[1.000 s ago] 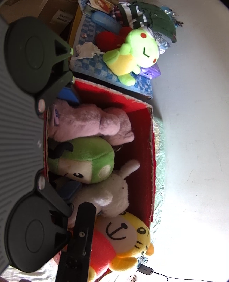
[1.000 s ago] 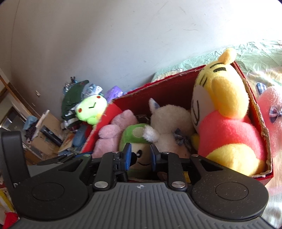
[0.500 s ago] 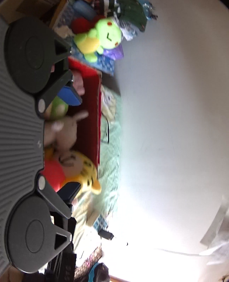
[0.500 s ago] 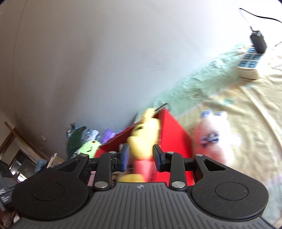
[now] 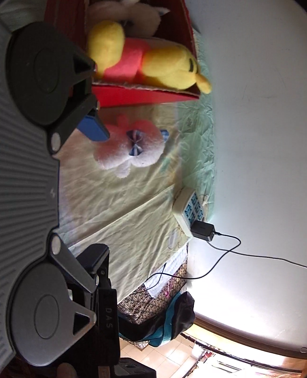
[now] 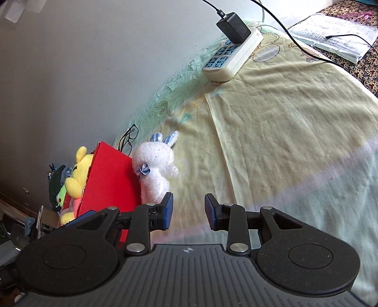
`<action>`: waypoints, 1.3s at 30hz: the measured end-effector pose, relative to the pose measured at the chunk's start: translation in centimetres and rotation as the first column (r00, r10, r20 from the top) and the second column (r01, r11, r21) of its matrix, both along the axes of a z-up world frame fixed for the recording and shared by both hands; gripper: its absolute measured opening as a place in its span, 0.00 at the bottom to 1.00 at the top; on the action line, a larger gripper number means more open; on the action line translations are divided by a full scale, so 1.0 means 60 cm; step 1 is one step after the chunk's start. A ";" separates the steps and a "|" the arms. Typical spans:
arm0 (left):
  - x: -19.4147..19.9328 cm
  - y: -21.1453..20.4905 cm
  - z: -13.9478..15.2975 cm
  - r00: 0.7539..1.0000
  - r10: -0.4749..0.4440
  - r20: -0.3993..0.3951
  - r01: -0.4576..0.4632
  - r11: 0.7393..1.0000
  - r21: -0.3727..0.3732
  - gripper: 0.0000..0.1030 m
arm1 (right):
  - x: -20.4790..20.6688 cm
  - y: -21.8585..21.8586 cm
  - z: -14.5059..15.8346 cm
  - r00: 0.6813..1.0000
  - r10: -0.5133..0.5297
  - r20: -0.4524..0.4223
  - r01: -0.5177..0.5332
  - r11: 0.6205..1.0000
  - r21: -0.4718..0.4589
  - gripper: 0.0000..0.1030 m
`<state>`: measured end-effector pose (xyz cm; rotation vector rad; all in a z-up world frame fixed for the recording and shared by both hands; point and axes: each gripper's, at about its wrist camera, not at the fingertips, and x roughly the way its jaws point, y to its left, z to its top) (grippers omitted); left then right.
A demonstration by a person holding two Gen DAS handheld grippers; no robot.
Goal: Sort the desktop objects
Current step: 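Move the right tool to the white bunny with blue plaid ears, then grasp the white bunny with the right gripper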
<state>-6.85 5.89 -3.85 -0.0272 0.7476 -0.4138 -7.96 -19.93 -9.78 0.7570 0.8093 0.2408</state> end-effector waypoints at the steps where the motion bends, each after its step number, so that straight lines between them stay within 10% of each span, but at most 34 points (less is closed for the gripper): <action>1: 0.002 -0.006 -0.007 1.000 0.006 -0.007 -0.006 1.000 0.012 0.91 | 0.005 -0.004 -0.004 1.000 0.019 -0.003 -0.019 1.000 0.004 0.32; 23: 0.036 -0.007 -0.076 0.992 0.069 -0.110 -0.059 0.994 0.087 0.93 | 0.193 0.113 -0.059 0.928 0.372 -0.034 -0.369 0.927 0.073 0.51; 27: 0.038 -0.006 -0.077 0.991 0.070 -0.117 -0.061 0.996 0.072 0.95 | 0.204 0.120 -0.073 0.924 0.378 -0.062 -0.372 0.924 0.093 0.30; 39: 0.017 -0.011 -0.069 0.982 -0.012 -0.187 0.004 0.999 -0.041 0.95 | 0.105 0.002 -0.057 0.935 0.351 -0.055 -0.342 0.931 0.126 0.25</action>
